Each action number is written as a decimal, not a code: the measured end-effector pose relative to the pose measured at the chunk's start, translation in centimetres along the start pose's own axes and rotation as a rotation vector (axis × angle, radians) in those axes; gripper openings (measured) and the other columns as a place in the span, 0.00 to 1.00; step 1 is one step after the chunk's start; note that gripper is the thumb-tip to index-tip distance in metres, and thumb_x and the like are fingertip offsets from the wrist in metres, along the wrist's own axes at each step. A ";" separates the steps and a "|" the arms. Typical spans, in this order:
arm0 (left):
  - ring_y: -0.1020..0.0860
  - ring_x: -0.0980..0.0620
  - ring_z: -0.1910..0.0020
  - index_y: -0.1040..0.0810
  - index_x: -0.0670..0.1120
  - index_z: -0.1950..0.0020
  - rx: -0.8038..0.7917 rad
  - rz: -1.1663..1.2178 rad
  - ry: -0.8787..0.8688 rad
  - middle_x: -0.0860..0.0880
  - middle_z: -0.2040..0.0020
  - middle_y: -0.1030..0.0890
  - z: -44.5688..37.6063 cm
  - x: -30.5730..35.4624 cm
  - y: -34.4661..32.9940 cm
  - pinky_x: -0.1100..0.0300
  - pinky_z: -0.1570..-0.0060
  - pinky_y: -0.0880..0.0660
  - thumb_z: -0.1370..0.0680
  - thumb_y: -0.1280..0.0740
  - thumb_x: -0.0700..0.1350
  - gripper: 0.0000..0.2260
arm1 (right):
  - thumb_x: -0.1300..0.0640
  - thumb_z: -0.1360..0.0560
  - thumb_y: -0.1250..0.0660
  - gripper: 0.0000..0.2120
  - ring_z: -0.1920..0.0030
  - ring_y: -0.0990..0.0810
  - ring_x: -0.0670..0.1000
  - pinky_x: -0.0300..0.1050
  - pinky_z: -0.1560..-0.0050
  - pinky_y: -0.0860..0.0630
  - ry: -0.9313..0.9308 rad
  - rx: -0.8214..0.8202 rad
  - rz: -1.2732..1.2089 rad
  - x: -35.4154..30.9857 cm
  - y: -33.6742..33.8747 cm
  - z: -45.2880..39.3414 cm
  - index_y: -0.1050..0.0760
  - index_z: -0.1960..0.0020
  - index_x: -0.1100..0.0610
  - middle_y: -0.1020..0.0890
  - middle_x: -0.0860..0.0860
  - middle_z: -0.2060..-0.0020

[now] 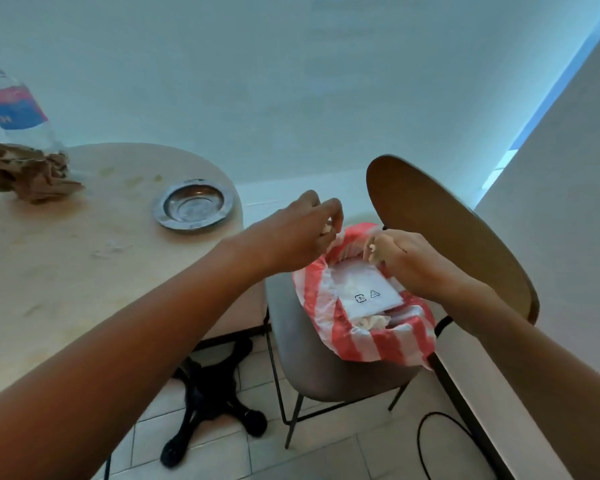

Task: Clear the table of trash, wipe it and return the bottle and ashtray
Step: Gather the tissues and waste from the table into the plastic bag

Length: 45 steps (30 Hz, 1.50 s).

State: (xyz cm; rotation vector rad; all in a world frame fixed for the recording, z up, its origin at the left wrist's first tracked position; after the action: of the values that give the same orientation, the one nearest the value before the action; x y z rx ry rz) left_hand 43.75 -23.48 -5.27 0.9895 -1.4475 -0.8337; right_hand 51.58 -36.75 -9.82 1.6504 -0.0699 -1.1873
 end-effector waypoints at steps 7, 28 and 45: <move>0.31 0.43 0.43 0.30 0.40 0.37 -0.164 0.009 0.159 0.42 0.44 0.30 -5.4 0.7 -8.6 0.45 0.40 0.30 0.16 0.46 0.47 0.13 | 0.56 0.17 0.40 0.13 0.47 0.25 0.41 0.31 0.53 0.33 -0.083 -0.107 0.041 7.4 -0.8 -1.0 0.20 0.38 0.56 0.22 0.41 0.49; 0.29 0.45 0.33 0.31 0.47 0.28 -0.116 0.010 0.167 0.45 0.32 0.27 -9.3 -2.7 -13.9 0.52 0.34 0.35 0.18 0.39 0.54 0.20 | 0.48 0.19 0.35 0.24 0.28 0.30 0.49 0.45 0.31 0.31 -0.059 -0.085 0.124 12.7 -2.1 -2.3 0.32 0.24 0.53 0.26 0.49 0.28; 0.34 0.49 0.27 0.33 0.52 0.26 0.069 -0.084 0.224 0.50 0.27 0.30 -1.0 -1.7 -2.1 0.53 0.25 0.49 0.18 0.40 0.57 0.22 | 0.36 0.22 0.38 0.30 0.29 0.29 0.49 0.51 0.30 0.30 0.186 -0.117 0.294 0.4 -0.4 -1.9 0.37 0.24 0.46 0.32 0.45 0.25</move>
State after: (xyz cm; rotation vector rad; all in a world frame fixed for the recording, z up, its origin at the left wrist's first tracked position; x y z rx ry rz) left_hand 45.05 -22.76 -7.74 1.1644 -1.2562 -0.7125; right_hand 52.93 -35.51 -10.49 1.5777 -0.1192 -0.7987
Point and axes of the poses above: each hand's wrist, its own z-axis away from the middle knuckle, its own y-axis out of the back of the hand, x = y × z, the point moved 9 cm from there along -z, towards the middle knuckle
